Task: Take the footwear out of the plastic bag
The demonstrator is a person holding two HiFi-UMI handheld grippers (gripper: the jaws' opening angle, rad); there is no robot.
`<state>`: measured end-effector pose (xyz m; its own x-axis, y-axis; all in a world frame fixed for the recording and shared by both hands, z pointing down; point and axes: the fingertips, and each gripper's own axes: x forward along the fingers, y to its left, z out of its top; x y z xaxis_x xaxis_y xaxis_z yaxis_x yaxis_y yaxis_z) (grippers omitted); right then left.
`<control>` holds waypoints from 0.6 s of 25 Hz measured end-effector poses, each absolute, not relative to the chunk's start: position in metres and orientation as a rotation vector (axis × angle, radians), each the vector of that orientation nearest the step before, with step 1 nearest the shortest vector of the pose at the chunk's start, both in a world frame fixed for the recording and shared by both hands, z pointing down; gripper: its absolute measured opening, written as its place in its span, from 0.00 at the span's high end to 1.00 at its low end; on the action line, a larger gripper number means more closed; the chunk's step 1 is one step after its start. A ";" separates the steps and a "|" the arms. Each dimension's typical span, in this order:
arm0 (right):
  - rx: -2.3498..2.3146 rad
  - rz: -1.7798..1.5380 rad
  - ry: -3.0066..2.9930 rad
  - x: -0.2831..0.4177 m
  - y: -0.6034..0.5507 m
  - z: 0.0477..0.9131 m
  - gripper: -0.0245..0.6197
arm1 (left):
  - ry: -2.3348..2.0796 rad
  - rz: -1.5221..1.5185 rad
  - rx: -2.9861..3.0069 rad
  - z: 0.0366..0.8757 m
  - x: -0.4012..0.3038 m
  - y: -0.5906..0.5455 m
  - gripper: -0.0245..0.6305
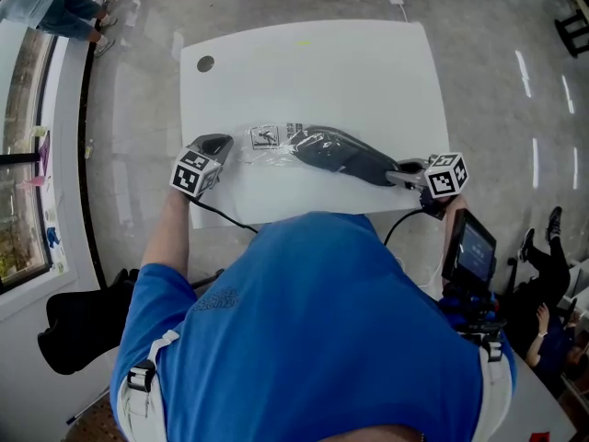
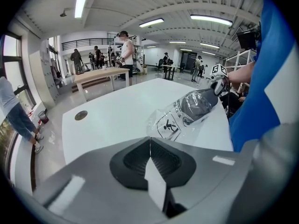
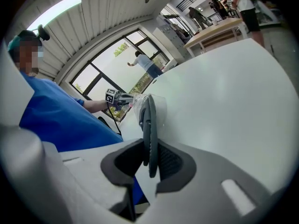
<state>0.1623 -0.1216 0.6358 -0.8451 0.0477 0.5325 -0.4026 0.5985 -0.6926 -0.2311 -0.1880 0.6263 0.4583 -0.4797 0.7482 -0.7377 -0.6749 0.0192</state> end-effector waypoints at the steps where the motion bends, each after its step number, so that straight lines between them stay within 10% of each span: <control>1: 0.298 1.189 -2.320 0.167 -0.119 0.638 0.85 | -1.030 1.061 2.374 0.629 -0.231 -0.189 0.95; 15: 0.616 1.352 -2.354 0.254 -0.097 0.644 0.85 | -1.053 1.100 2.336 0.643 -0.232 -0.197 0.95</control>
<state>0.2544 -0.0971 0.6436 -0.8415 -0.1920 0.5049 -0.5329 0.4485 -0.7176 -0.2318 -0.1965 0.6431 0.4215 -0.4768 0.7713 -0.7498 -0.6617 0.0008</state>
